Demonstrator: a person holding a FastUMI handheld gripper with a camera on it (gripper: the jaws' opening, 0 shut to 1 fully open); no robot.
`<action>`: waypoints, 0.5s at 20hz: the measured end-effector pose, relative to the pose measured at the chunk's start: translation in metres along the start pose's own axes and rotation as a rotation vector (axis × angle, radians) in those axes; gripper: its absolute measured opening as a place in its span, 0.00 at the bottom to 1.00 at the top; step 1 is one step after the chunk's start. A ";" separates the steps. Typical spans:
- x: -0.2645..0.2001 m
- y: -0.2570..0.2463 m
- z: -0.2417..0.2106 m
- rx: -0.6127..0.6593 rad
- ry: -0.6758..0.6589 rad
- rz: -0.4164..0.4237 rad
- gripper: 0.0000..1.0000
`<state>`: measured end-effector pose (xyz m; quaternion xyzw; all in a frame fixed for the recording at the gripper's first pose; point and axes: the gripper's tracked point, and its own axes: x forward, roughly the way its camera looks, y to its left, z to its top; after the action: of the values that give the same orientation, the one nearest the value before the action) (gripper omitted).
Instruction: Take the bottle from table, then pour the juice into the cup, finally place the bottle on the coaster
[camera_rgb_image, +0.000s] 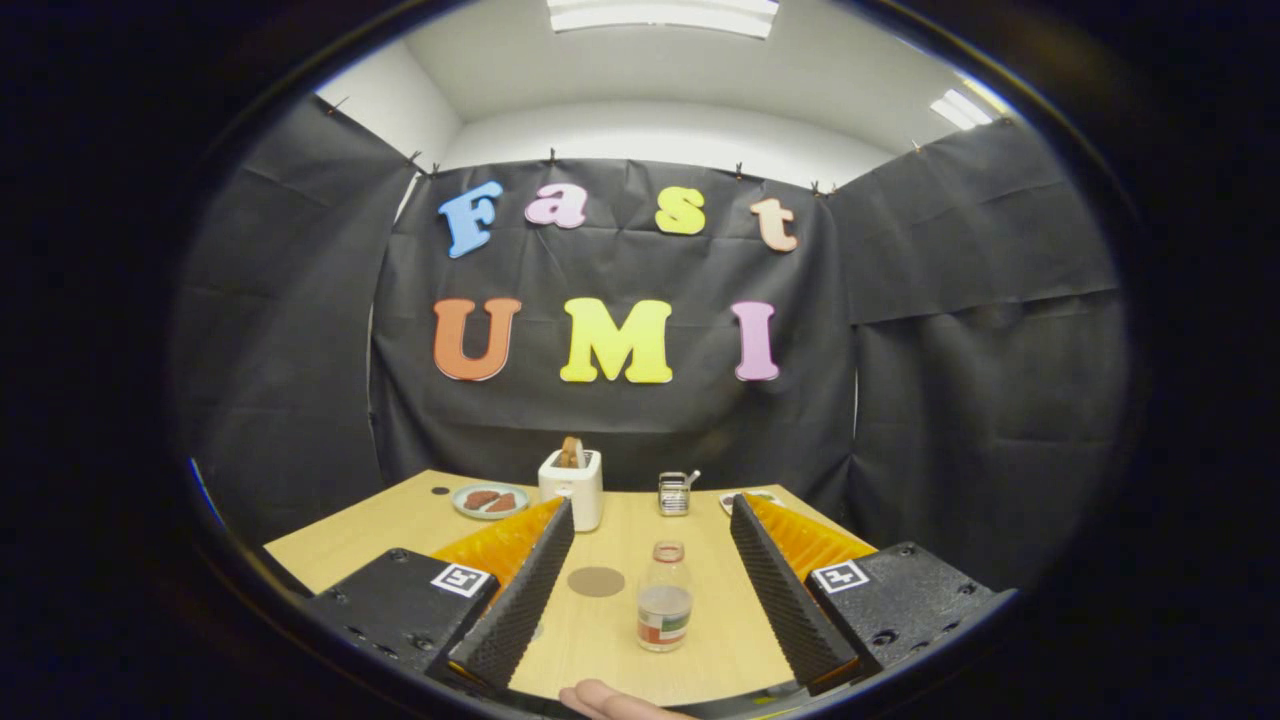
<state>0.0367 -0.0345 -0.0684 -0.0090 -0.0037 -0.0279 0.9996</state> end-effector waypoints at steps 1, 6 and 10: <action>0.003 -0.001 -0.005 0.002 -0.011 -0.005 1.00; 0.021 -0.005 -0.048 -0.022 -0.017 -0.007 1.00; 0.037 -0.007 -0.073 -0.001 -0.016 0.010 1.00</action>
<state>0.0733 -0.0447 -0.1408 -0.0097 -0.0116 -0.0231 0.9996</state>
